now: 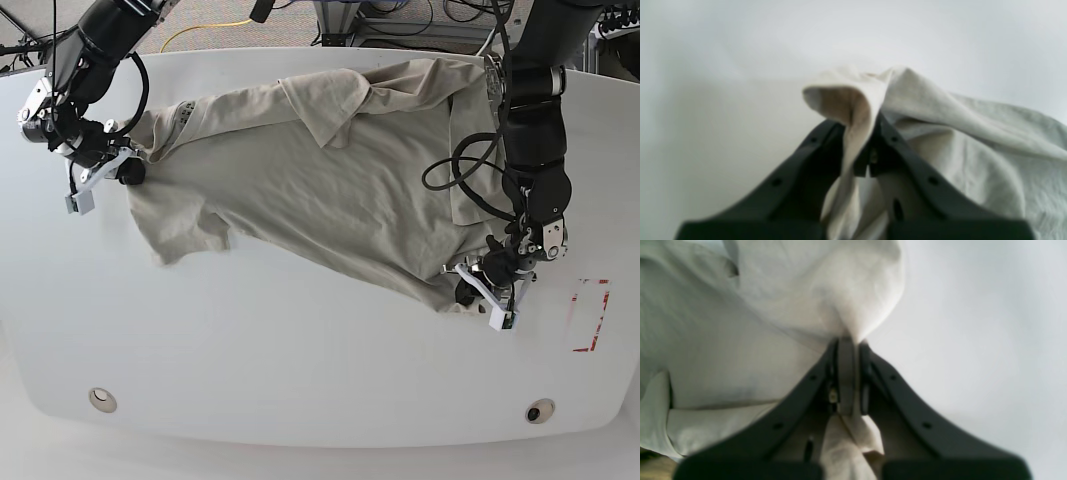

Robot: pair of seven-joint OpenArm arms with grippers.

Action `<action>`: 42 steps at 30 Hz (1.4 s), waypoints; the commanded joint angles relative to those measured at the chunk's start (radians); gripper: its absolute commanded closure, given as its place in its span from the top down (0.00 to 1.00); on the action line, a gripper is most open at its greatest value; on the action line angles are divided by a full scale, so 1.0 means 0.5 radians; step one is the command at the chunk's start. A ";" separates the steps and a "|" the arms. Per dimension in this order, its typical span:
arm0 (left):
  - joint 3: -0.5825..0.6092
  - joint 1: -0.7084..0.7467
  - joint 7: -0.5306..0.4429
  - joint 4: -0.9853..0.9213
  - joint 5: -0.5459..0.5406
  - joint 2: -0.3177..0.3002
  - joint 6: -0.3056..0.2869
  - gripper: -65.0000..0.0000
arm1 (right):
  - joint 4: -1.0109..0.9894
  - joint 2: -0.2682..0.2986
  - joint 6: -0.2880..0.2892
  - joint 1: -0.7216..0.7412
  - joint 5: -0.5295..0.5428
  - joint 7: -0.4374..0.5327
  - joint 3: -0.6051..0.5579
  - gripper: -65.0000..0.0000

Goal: Fold the T-shirt properly
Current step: 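Lift the shirt with both grippers and stretch it taut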

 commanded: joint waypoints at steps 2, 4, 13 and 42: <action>-0.012 -0.076 0.069 0.237 -0.037 0.003 -0.026 0.00 | 0.028 0.112 0.003 0.145 0.025 0.034 -0.091 0.00; -0.021 -0.073 0.081 0.256 -0.037 0.009 -0.042 0.00 | 0.028 0.139 0.003 0.213 0.022 0.037 -0.159 0.00; -0.202 0.022 0.400 0.903 -0.037 0.009 -0.106 0.00 | 0.028 0.210 0.003 0.624 0.022 0.037 -0.524 0.00; -0.377 -1.092 0.821 1.649 -0.037 -0.291 -0.109 0.00 | -0.273 0.725 0.003 2.410 -0.107 -0.021 -1.623 0.00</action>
